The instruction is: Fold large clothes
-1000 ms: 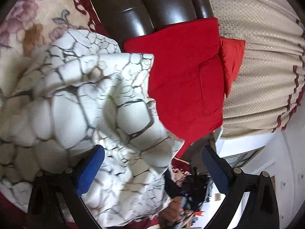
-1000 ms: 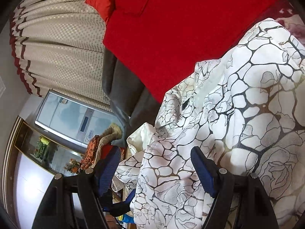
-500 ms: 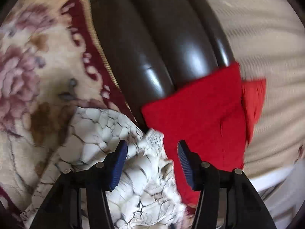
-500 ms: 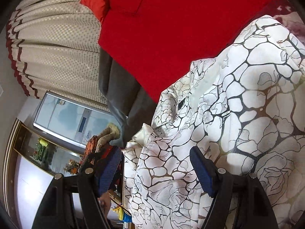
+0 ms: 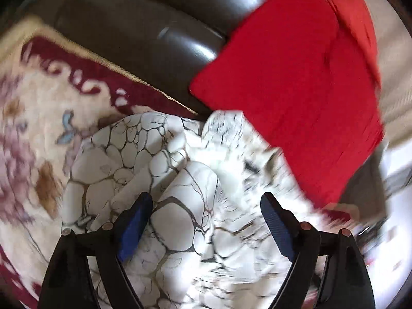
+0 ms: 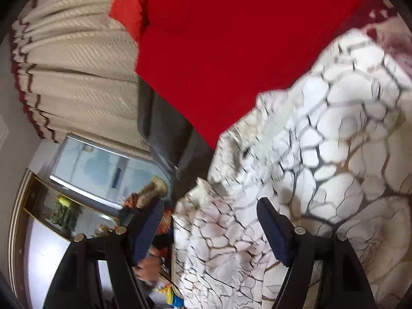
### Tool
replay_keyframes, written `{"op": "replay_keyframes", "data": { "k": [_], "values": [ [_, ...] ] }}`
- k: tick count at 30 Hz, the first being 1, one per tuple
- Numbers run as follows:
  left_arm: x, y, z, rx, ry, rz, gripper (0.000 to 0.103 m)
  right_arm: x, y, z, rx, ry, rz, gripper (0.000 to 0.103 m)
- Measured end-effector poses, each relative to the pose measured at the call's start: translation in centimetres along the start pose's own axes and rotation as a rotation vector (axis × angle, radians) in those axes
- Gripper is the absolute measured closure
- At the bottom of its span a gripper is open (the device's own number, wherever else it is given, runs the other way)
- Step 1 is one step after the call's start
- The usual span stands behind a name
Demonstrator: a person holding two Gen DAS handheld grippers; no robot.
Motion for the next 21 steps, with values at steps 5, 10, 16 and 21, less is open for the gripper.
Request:
{"op": "replay_keyframes", "data": {
  "k": [5,10,16,21],
  "values": [
    [1.7,1.8,-2.0,-0.051,0.214,0.194,0.087,-0.4,-0.8,0.6,0.024,-0.028,-0.028,0.039],
    [2.3,-2.3,-0.1,0.102,0.232,0.185,0.096,1.4,-0.2,0.8,-0.010,0.042,-0.078,0.039],
    [0.6,-9.7,5.0,0.279,0.188,0.287,0.098,0.8,-1.2,1.4,0.037,0.011,-0.094,0.039],
    [-5.4,-7.5,4.5,0.205,0.130,0.447,0.098,1.1,-1.2,1.6,0.047,0.026,-0.114,0.039]
  ]
}}
Point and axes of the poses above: each gripper's, at about its wrist camera, not at the fingertips, and y roughly the way its jaws point, x to its right, z to its top, the point moved 5 cm from there along y, roughly the way its jaws point, and after that the axes turned 3 degrees about -x, right-handed, at the moved point
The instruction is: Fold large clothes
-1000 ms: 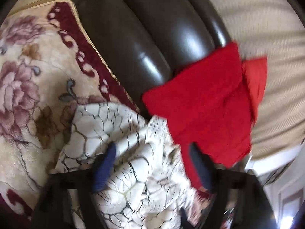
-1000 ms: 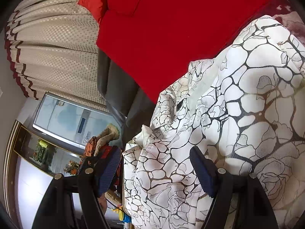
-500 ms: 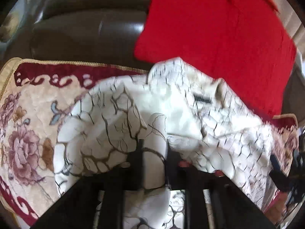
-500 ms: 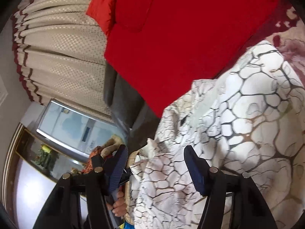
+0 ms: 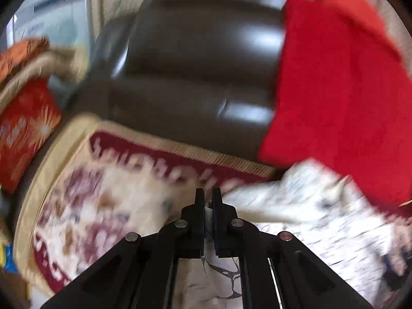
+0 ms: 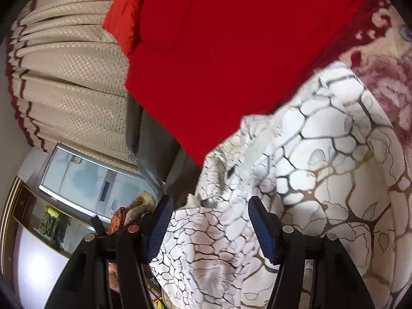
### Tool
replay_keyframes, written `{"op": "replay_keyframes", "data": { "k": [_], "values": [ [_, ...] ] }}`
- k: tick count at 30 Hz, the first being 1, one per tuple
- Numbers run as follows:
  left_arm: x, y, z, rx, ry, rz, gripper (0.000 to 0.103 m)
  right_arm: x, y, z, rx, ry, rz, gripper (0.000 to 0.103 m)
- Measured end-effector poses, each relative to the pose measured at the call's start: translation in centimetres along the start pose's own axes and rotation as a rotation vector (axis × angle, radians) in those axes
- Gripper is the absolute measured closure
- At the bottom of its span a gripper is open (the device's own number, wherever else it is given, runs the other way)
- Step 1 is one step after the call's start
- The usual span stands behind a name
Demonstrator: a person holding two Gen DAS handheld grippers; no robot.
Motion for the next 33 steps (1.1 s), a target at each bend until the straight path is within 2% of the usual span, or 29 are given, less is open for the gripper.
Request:
{"op": "replay_keyframes", "data": {
  "k": [1,2,5,7,9,10,12,14,15,16,17,18,21,23,25,28,30,33],
  "values": [
    [-0.5,1.7,-1.4,-0.068,-0.005,-0.006,0.098,0.5,0.4,-0.1,-0.021,0.015,-0.027,0.039],
    [-0.7,2.5,-2.4,-0.094,-0.017,-0.016,0.098,0.9,0.8,-0.2,-0.038,0.024,-0.046,0.039],
    [-1.1,2.1,-4.1,-0.068,-0.087,-0.102,0.096,0.7,0.0,0.3,-0.004,-0.004,-0.078,0.039],
    [-1.3,0.5,-4.3,-0.030,-0.145,-0.146,0.084,0.1,-1.5,1.2,0.063,-0.042,-0.085,0.039],
    [-0.8,-1.6,-4.2,0.024,-0.194,-0.200,0.066,-0.1,-2.8,2.0,0.100,-0.054,-0.066,0.039],
    [-0.6,-2.6,-4.2,0.054,-0.205,-0.224,0.061,0.0,-3.0,2.1,0.096,-0.050,-0.051,0.039],
    [0.5,-4.2,-4.3,0.121,-0.188,-0.256,0.041,0.1,-2.7,1.9,0.072,-0.047,-0.040,0.039],
    [1.9,-5.5,-5.1,0.159,-0.129,-0.256,0.034,0.5,-1.3,1.2,-0.002,-0.055,-0.090,0.039],
    [2.6,-5.4,-5.5,0.163,-0.098,-0.236,0.032,0.8,-0.6,1.0,-0.030,-0.054,-0.127,0.039],
    [3.2,-5.2,-6.1,0.152,-0.059,-0.196,0.031,1.7,0.1,0.6,-0.065,-0.046,-0.200,0.045],
    [3.5,-4.2,-6.5,0.127,-0.027,-0.149,0.031,2.9,0.8,0.4,-0.091,-0.030,-0.271,0.055],
    [3.8,-2.4,-7.3,0.064,0.002,-0.101,0.031,3.8,1.0,0.3,-0.104,-0.011,-0.296,0.060],
    [2.5,2.7,-9.4,-0.100,-0.012,-0.023,0.031,4.4,0.4,0.7,-0.092,0.043,-0.254,0.060],
    [1.7,4.2,-10.4,-0.130,-0.040,-0.043,0.028,3.7,-0.4,0.7,-0.062,0.008,-0.252,0.059],
    [1.2,4.2,-10.7,-0.123,-0.054,-0.052,0.025,2.6,-0.6,0.4,-0.047,-0.040,-0.250,0.059],
    [0.8,3.5,-10.9,-0.132,-0.085,-0.069,0.025,0.0,-0.7,-0.6,-0.057,-0.133,-0.199,0.059],
    [0.7,2.4,-10.9,-0.113,-0.097,-0.089,0.026,-1.9,-0.3,-1.9,-0.066,-0.213,-0.181,0.059],
    [1.8,-0.5,-11.9,-0.055,-0.095,-0.178,0.026,-4.3,0.6,-4.5,-0.096,-0.336,-0.204,0.059]
  ]
}}
Point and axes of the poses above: each gripper's, at about its wrist camera, not at the fingertips, and y roughly the way its jaws point, x to its right, z to its top, the point moved 5 cm from there along y, roughly the way its jaws point, and after that the axes turned 3 degrees about -x, right-handed, at the moved point
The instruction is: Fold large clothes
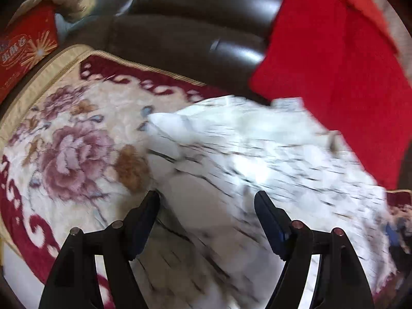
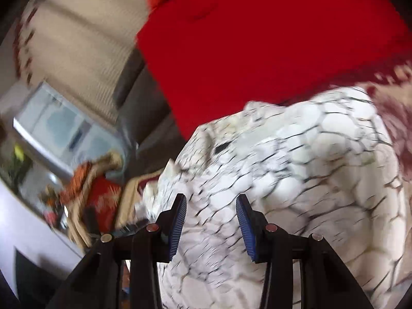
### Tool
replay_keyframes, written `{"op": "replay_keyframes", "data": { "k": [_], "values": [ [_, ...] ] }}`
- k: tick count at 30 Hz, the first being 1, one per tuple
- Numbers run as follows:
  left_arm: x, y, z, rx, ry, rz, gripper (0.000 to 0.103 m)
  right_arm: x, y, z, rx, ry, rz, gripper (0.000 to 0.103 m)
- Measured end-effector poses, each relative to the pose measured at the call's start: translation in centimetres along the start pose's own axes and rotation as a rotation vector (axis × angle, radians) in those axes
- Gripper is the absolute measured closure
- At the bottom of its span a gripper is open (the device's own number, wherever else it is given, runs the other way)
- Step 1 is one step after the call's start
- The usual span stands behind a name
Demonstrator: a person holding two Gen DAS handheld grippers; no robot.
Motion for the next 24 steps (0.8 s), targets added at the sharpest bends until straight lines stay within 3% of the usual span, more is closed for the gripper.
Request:
{"op": "replay_keyframes", "data": {
  "k": [3,5,7,9,10,14,17,21,24],
  "values": [
    [1.9,-1.6,-1.7,0.054,0.058,-0.021,0.023,-1.5,1.2,-1.9,-0.060,-0.059,-0.034,0.059],
    [2.8,-1.8,-2.9,0.067,0.089,-0.017,0.016,-1.0,2.7,-3.5,-0.140,-0.066,-0.110,0.057],
    [3.2,-0.7,-4.4,0.048,0.130,0.043,0.013,0.1,4.5,-5.0,-0.224,-0.070,-0.192,0.057],
    [3.4,1.1,-5.6,0.011,0.204,0.135,0.009,0.2,4.7,-5.4,-0.218,-0.104,-0.211,0.057],
    [3.4,1.2,-5.7,0.018,0.221,0.139,0.009,-0.2,4.4,-5.4,-0.209,-0.124,-0.218,0.057],
    [3.0,-0.2,-5.4,0.010,0.185,0.100,0.009,-0.9,2.6,-5.5,-0.170,-0.130,-0.183,0.057],
    [2.6,-3.3,-5.0,0.095,0.158,0.046,0.009,-2.2,1.6,-5.0,-0.116,-0.152,-0.145,0.056],
    [2.6,-6.2,-5.3,0.170,0.167,0.046,0.009,-4.5,0.9,-5.7,-0.083,-0.179,-0.096,0.056],
    [2.8,-5.4,-6.3,0.127,0.173,0.040,0.009,-4.9,1.5,-7.2,-0.118,-0.171,-0.115,0.056]
  ]
}}
Point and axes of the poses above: each gripper's, at about its wrist camera, not at the fingertips, and y roughly the way its jaws point, x to its right, z to its top, the point moved 5 cm from there along y, roughly the way its jaws point, and after that the axes turned 3 degrees about -x, right-handed, at the moved point
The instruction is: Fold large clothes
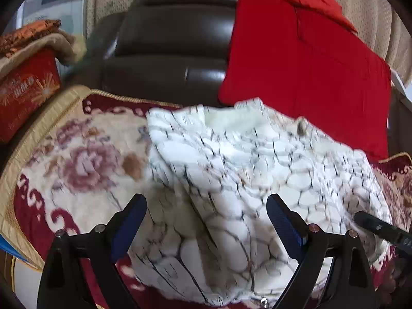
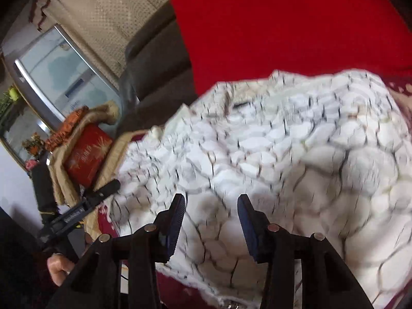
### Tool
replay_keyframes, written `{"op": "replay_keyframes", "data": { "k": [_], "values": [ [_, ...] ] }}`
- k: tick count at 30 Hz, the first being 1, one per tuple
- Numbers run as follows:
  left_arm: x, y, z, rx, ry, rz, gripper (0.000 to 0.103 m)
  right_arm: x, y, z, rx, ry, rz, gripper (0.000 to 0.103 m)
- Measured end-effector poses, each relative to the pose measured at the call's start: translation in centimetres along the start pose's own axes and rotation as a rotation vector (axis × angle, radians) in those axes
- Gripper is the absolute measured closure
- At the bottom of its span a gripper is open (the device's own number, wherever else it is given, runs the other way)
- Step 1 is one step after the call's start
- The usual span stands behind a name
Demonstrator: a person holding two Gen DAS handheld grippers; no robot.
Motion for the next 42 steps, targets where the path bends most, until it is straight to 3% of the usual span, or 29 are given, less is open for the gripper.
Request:
{"op": "replay_keyframes", "data": {
  "k": [3,4,6,9,12,16,21,25,30,36,42],
  "values": [
    [0.1,3.4,-2.1,-0.125,0.030,0.045,0.009,0.8,1.9,-1.4,-0.078,0.021,-0.074,0.059],
    [0.1,4.0,-2.6,-0.134,0.040,0.047,0.008,1.1,2.5,-1.6,-0.094,0.031,-0.086,0.061],
    [0.3,4.1,-3.1,-0.086,0.065,0.059,0.004,1.6,2.3,-1.7,-0.094,0.069,-0.073,0.061],
    [0.5,3.5,-2.9,-0.074,0.066,0.066,0.005,1.6,0.7,-1.7,-0.062,0.076,-0.061,0.061],
    [0.9,1.5,-2.5,0.017,0.062,0.042,0.005,1.5,-1.7,-1.6,0.009,0.062,-0.065,0.061],
    [3.0,0.0,-2.8,0.089,0.148,0.041,0.005,1.8,-4.0,-1.6,0.080,0.070,-0.074,0.061],
    [4.4,3.2,-4.2,-0.049,0.202,0.068,0.004,3.9,-0.9,-2.6,-0.041,0.110,-0.120,0.061],
    [3.7,2.9,-3.8,-0.059,0.139,0.030,0.004,4.3,-0.9,-2.4,-0.044,0.132,-0.086,0.061],
    [1.5,0.0,-4.5,-0.016,0.034,0.029,0.004,4.6,-1.8,-1.9,-0.031,0.159,-0.051,0.061],
    [-4.8,-3.3,-5.7,-0.009,-0.224,-0.002,0.004,1.6,-3.1,-0.9,0.076,0.088,0.009,0.060],
    [-7.2,-2.0,-6.7,-0.099,-0.437,-0.162,0.004,-2.6,-1.9,0.3,0.112,0.010,0.096,0.061]
  ]
}}
Point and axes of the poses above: each gripper's, at about its wrist camera, not at the fingertips, and y roughly the way its jaws point, x to its right, z to its top, the point moved 5 cm from there along y, roughly the way its jaws point, and after that the axes turned 3 degrees about -x, right-handed, at the moved point
